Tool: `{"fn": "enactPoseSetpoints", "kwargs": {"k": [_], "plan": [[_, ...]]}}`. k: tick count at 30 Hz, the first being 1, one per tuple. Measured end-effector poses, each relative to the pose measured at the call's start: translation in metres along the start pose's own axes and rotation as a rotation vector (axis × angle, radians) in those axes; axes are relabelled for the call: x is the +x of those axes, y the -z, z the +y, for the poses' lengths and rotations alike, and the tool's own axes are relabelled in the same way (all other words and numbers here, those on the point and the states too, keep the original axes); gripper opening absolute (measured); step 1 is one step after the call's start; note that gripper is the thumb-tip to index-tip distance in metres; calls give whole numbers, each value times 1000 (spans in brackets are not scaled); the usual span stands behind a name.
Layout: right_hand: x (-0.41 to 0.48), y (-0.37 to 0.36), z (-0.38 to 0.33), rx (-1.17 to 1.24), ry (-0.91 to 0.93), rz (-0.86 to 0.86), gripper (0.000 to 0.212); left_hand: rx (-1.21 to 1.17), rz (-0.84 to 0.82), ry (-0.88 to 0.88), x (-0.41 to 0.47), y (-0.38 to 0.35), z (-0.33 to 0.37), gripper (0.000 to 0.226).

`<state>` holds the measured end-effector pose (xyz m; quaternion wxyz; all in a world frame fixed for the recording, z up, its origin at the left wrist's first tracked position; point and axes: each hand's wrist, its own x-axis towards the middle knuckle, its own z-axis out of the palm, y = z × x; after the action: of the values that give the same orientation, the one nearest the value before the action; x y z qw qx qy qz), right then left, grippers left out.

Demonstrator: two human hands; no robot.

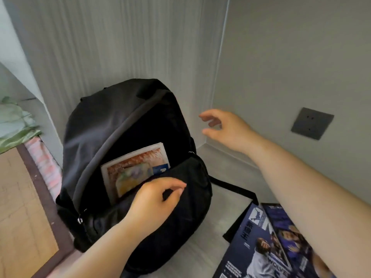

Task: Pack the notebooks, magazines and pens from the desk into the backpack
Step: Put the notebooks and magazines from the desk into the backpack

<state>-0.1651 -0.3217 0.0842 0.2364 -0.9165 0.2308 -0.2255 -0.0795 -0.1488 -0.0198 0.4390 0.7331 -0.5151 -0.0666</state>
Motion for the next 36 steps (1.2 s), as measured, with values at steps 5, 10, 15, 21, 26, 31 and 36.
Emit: {"fn": "enactPoseSetpoints", "kwargs": {"k": [5,10,15,21,26,31,36], "plan": [[-113,23,80,127,-432,-24,32,-96,-370,71,1,-79,13,15],[-258,22,148,242,-911,85,15,70,-646,145,-17,-178,18,35],[-368,4,186,124,-1283,349,33,368,-744,180,-32,-233,14,58],[-417,3,215,-98,-1526,353,46,255,-684,84,-32,-271,42,42],[-439,22,232,-134,-1656,445,49,-36,-899,293,-19,-300,78,30],[-446,35,247,-241,-1754,433,62,-162,-968,492,-3,-307,74,17],[-437,34,253,-195,-1734,382,68,-279,-890,548,-13,-315,72,26]]}}
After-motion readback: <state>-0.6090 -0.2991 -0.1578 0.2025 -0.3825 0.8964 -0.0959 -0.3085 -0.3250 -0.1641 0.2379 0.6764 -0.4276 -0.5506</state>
